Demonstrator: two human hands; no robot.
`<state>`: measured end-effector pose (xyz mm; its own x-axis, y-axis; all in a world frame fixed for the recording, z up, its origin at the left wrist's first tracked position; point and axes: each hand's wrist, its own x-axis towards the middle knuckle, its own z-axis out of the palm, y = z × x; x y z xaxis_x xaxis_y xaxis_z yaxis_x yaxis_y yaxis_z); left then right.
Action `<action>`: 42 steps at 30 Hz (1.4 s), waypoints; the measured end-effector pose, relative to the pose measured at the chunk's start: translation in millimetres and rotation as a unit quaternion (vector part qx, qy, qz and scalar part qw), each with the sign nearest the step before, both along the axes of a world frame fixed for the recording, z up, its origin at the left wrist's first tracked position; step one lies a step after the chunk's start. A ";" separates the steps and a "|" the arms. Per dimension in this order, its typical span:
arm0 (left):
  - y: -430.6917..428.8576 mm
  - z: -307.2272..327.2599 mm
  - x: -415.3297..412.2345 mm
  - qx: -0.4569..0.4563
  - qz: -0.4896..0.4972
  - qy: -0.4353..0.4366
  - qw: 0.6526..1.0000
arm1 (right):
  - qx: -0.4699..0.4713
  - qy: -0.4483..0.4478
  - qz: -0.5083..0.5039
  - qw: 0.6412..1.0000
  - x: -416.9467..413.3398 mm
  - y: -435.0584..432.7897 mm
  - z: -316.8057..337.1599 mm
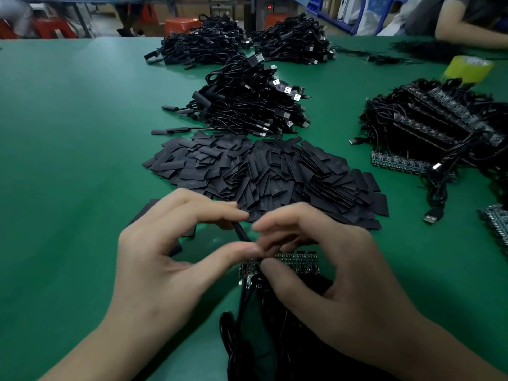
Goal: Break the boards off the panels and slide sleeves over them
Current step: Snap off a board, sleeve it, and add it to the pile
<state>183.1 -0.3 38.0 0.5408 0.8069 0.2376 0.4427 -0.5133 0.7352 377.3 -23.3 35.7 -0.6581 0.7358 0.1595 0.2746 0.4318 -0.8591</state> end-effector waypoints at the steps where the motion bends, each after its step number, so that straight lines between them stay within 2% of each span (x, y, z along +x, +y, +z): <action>1: 5.1 2.4 0.5 0.055 0.068 -0.052 0.995 | 0.028 0.031 -0.095 0.995 -1.7 4.2 10.8; 2: 11.6 -9.5 -1.9 0.113 0.139 -0.076 0.981 | 0.052 0.047 -0.186 0.980 0.1 6.9 6.6; 3: 7.1 -12.3 -6.9 0.122 0.156 -0.093 0.976 | 0.078 0.058 -0.206 0.974 2.7 0.0 -1.6; 6: 14.1 -17.3 -6.5 0.081 0.127 -0.131 0.980 | 0.020 0.108 -0.204 0.973 1.0 1.6 -3.2; 12: 14.2 -16.7 -6.7 0.067 0.111 -0.104 0.986 | -0.069 0.168 -0.209 0.961 2.9 7.0 -5.3; 18: 10.0 -13.6 -3.0 0.065 0.106 -0.107 0.986 | -0.057 0.157 -0.230 0.959 1.0 8.1 -6.9; 31: 3.5 -8.0 5.8 0.172 0.167 -0.106 0.965 | 0.034 0.081 -0.237 0.968 -7.7 3.4 -10.4; 38: 3.7 -12.2 -0.7 0.129 0.122 -0.085 0.980 | -0.008 0.161 -0.247 0.956 -1.3 7.0 -6.4; 42: 4.6 -12.8 -0.3 0.120 0.131 -0.089 0.980 | -0.012 0.159 -0.236 0.959 -0.1 7.7 -6.3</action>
